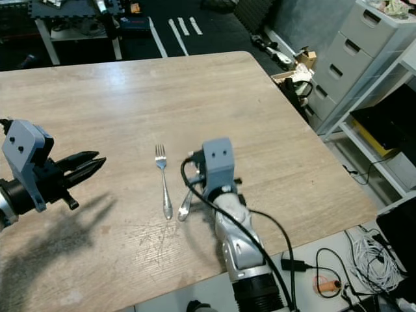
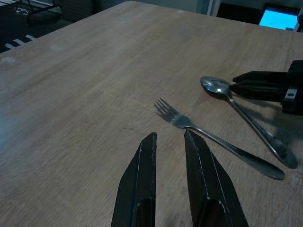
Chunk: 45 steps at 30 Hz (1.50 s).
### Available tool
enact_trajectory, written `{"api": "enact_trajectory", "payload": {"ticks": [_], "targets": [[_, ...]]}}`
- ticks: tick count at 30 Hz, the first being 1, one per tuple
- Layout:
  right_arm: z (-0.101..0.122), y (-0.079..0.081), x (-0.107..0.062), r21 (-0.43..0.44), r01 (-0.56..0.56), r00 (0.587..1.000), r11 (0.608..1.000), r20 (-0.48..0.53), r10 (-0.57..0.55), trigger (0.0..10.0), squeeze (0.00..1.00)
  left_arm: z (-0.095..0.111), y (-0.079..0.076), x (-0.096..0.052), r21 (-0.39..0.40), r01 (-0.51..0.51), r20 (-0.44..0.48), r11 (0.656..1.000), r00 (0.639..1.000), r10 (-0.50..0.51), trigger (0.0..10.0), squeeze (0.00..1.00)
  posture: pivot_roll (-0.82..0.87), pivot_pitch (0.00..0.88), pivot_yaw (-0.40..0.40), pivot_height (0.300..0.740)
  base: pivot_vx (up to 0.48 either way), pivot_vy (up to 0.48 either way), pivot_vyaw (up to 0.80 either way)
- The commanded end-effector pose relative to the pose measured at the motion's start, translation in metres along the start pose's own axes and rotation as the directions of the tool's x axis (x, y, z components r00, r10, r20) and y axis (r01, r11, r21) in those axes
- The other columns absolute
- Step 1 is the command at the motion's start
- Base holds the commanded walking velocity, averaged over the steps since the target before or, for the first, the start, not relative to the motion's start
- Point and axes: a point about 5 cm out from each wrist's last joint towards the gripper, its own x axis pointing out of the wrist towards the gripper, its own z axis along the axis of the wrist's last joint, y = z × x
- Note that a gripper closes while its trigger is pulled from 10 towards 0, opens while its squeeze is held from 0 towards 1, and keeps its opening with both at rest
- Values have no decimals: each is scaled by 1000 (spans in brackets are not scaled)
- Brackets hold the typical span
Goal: Setting the table
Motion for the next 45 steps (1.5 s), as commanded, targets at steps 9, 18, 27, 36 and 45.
{"api": "enact_trajectory", "payload": {"ticks": [9,18,27,36,45], "targets": [[-15,12,5,78,47,993,996,-115,-38,10000,1000,-5,-4,2,1,0,-15,1000,1000,0,10000,0,78,100,5,740,0,0,0],[-33,22,18,-31,121,962,992,-244,-125,10000,0,-5,-4,1,0,-10,-13,1000,1000,10,10000,0,87,97,-5,740,0,0,0],[-55,27,23,7,102,934,995,-346,-94,0,0,-4,-4,-1,-5,-28,-9,1000,1000,28,10000,0,95,107,-18,740,0,0,0],[-57,20,23,29,124,935,992,-337,-108,0,0,-6,-6,1,-16,-29,-7,999,1000,28,10000,0,88,111,-19,740,0,0,0],[-44,15,26,56,140,957,989,-265,-120,0,0,-6,-6,2,-15,-32,-7,999,999,31,10000,0,81,117,-13,740,0,0,0]]}}
